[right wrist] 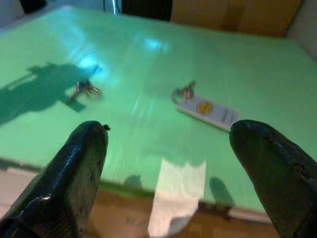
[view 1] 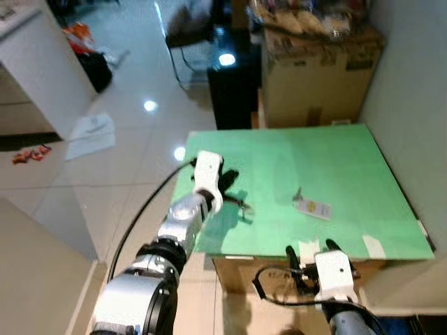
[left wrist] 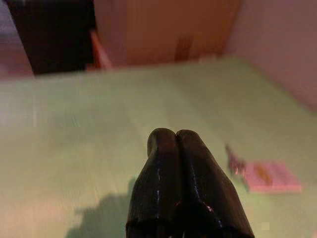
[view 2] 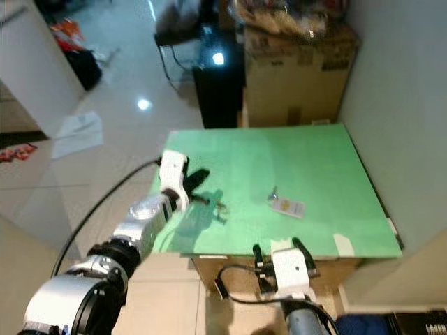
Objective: Hang keys on a hook
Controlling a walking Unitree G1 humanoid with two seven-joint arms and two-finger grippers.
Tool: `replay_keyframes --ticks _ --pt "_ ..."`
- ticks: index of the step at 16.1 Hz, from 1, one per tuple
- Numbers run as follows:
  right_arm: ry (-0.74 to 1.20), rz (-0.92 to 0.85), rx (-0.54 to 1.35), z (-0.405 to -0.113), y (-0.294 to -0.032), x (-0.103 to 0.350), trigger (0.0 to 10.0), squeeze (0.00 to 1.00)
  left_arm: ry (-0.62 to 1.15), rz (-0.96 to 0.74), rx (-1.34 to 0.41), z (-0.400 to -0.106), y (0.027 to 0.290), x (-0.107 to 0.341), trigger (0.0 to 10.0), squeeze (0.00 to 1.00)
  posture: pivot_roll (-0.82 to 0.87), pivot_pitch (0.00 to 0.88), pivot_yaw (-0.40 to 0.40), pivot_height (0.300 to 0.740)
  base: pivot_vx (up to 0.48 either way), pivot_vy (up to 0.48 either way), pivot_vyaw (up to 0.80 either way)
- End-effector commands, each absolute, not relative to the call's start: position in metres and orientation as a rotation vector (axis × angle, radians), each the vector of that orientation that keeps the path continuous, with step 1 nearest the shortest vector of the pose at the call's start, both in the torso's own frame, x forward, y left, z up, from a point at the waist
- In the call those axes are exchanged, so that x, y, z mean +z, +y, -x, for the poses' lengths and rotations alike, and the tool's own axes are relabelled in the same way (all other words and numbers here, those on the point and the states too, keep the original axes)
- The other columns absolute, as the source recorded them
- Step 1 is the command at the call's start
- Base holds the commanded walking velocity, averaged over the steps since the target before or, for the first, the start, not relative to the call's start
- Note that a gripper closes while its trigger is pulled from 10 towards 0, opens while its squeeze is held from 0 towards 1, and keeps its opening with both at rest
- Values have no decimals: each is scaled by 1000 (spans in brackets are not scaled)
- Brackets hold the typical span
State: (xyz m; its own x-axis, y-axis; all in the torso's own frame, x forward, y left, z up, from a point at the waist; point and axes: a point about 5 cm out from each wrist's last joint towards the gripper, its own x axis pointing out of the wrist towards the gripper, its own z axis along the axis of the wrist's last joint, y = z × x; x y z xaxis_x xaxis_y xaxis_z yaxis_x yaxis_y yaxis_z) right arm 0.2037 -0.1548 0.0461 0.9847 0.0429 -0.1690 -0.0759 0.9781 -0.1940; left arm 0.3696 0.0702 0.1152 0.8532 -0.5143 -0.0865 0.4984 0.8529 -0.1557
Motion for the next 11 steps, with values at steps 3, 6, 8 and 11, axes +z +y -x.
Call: replay_keyframes --ticks 3,6,8,11 --pt "118 179 62 -223 -155 54 10000 0 48 145 -539 -376 82 132 0 0 -302 0 145 740 0 0 0" --pt "109 170 79 -231 -152 55 10000 0 80 1 -524 -369 78 117 10000 0 -285 0 132 740 0 0 0" --pt "102 162 95 -228 -152 54 10000 1000 85 -25 -541 -366 74 114 10000 0 -288 0 133 740 0 0 0" --pt "163 175 58 -212 -158 41 10000 1000 86 -94 -566 -366 67 114 10000 0 -310 12 144 740 0 0 0"
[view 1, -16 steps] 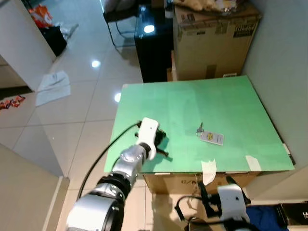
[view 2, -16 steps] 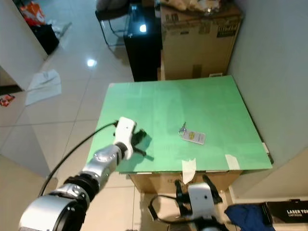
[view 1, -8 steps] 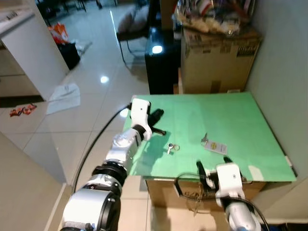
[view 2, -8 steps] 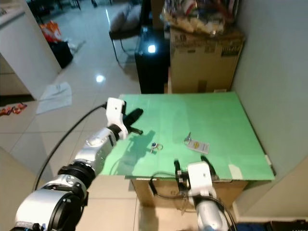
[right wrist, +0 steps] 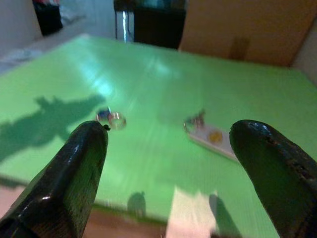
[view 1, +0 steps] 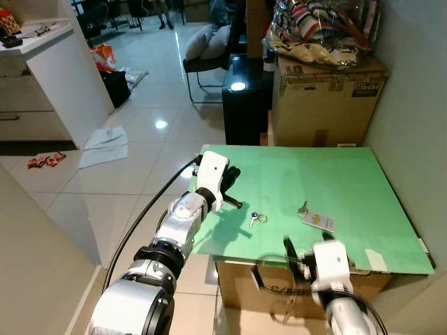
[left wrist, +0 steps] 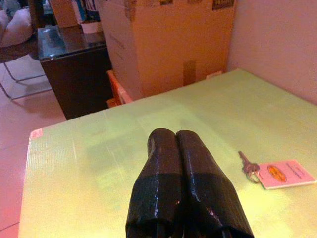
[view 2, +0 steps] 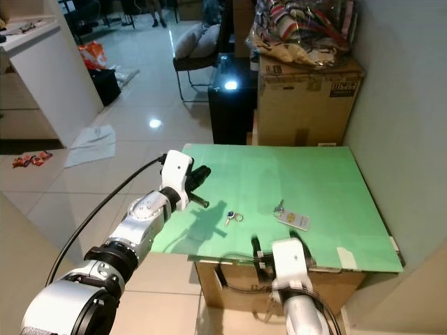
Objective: Hang keys on a hook
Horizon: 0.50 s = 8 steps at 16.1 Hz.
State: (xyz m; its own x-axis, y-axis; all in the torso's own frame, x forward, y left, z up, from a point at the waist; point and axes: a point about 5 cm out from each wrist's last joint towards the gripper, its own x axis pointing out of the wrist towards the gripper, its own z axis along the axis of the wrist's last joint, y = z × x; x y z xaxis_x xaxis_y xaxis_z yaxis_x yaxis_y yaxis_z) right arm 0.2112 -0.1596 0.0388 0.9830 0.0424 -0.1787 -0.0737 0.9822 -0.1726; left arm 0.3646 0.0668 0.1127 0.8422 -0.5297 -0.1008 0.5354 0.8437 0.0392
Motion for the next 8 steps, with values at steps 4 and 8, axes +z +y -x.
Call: replay_keyframes --ticks 4,8 --pt "164 191 61 -200 -157 43 10000 0 152 -5 -485 -361 72 98 10000 0 -348 46 136 740 304 0 0" --pt "179 195 53 -190 -160 42 10000 0 174 10 -491 -358 60 94 10000 0 -367 50 134 740 454 0 -762"
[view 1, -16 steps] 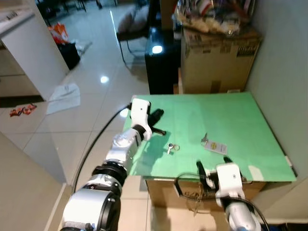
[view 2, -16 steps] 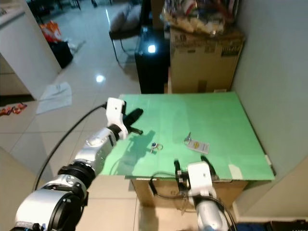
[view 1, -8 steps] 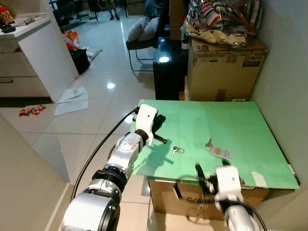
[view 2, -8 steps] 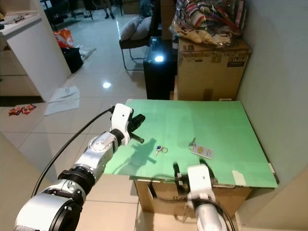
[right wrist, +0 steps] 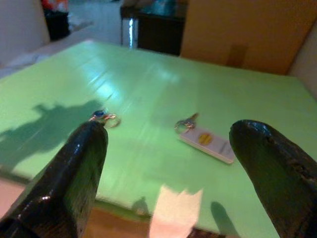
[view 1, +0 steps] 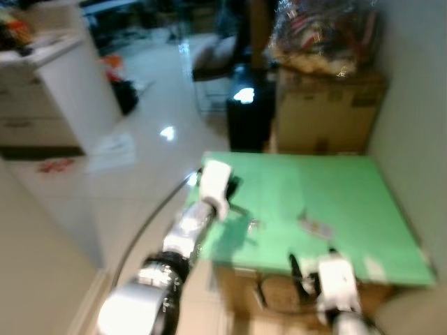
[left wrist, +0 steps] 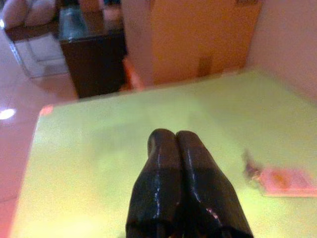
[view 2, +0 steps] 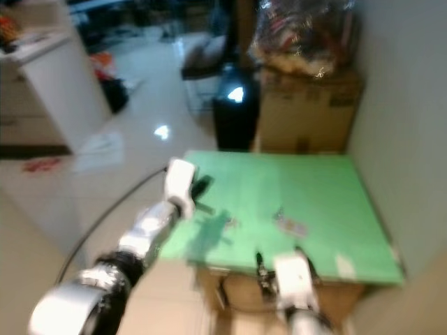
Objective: Hang keys on a hook
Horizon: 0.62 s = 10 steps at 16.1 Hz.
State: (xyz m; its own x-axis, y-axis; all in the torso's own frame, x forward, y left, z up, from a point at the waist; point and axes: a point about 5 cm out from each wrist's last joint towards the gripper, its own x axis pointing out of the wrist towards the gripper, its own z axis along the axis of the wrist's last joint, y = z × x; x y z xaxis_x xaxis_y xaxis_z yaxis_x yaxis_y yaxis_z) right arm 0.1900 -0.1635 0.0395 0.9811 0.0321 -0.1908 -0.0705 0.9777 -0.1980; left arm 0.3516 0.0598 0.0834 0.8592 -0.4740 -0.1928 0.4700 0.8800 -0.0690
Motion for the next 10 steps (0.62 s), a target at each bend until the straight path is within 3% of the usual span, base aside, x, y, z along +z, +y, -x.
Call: replay_keyframes --ticks 1,2,9,10 --pt "179 195 51 -190 -161 42 10000 0 175 12 -493 -358 59 94 10000 0 -368 51 135 740 454 0 -763" --pt "176 200 31 -191 -163 43 10000 0 185 -27 -485 -359 58 94 10000 0 -372 55 138 740 458 0 0" --pt "183 193 10 -185 -162 44 10000 0 221 -111 -508 -360 51 94 10000 0 -394 82 154 740 0 0 -228" --pt "184 191 9 -184 -161 45 10000 0 234 -119 -497 -360 54 93 10000 1000 -398 86 155 740 0 0 0"
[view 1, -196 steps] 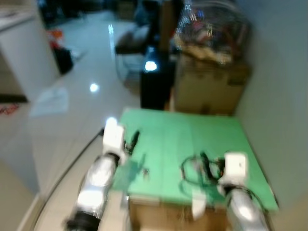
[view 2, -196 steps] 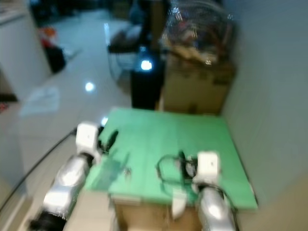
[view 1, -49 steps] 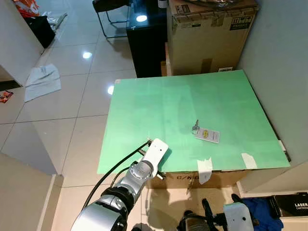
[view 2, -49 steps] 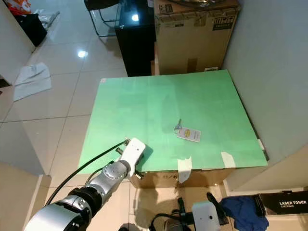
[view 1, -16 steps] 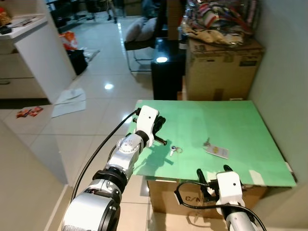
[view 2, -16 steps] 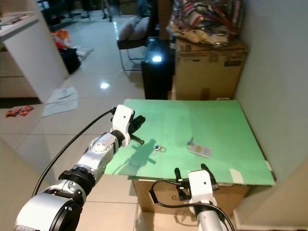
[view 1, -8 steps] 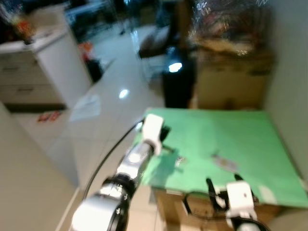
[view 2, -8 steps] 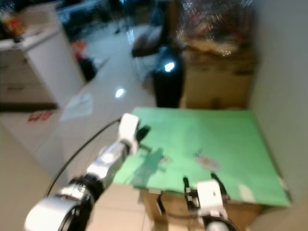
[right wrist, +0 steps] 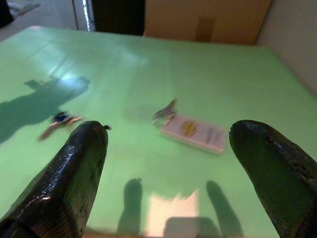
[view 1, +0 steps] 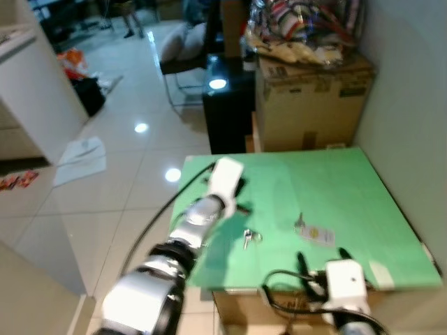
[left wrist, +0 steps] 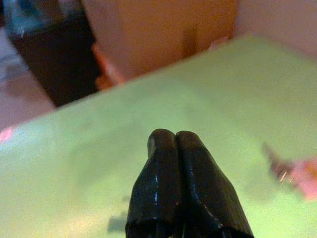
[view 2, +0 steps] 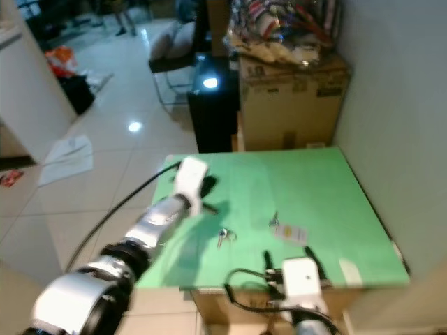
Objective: Hang keys on a hook
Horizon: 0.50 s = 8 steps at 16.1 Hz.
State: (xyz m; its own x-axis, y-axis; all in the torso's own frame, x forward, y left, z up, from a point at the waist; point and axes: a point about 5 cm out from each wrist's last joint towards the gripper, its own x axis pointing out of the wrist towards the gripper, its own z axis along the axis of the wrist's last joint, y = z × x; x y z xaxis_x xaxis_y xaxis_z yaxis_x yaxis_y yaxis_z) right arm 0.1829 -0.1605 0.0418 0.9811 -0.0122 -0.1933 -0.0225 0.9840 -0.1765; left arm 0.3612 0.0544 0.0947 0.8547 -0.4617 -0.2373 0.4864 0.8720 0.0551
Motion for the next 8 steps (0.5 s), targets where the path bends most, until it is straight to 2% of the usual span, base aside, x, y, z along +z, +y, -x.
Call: replay_keyframes --ticks 1,8 --pt "185 188 14 -182 -159 45 10000 0 256 -135 -496 -359 57 88 10000 1000 -400 88 154 740 0 0 0" --pt "252 199 76 -158 -164 45 10000 0 422 -80 -485 -330 44 46 10000 1000 -443 162 73 740 0 0 0"
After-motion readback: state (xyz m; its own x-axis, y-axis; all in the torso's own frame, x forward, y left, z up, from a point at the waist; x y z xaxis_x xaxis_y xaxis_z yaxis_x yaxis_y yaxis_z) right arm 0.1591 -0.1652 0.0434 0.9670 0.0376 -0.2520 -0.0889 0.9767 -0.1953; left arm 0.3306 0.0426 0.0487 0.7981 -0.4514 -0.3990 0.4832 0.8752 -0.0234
